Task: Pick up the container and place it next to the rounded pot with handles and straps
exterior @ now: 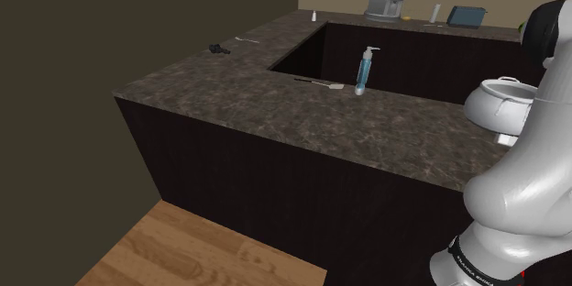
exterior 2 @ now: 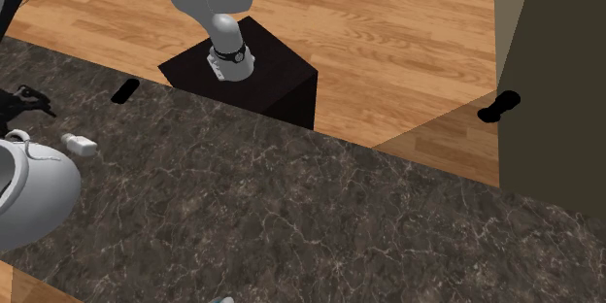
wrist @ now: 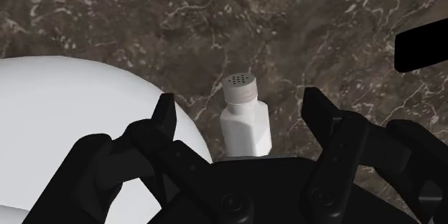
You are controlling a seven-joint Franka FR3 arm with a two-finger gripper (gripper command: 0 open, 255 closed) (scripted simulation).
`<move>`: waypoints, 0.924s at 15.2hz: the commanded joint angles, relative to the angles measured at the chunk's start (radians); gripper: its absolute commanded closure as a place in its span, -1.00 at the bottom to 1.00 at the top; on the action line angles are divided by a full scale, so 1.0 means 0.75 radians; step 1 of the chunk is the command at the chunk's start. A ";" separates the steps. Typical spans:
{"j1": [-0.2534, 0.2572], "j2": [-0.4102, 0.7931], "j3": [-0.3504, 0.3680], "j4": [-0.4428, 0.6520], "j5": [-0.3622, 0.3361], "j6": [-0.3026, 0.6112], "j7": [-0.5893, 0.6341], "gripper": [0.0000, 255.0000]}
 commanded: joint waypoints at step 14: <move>0.039 -0.078 -0.032 0.092 -0.074 -0.139 0.049 -1.00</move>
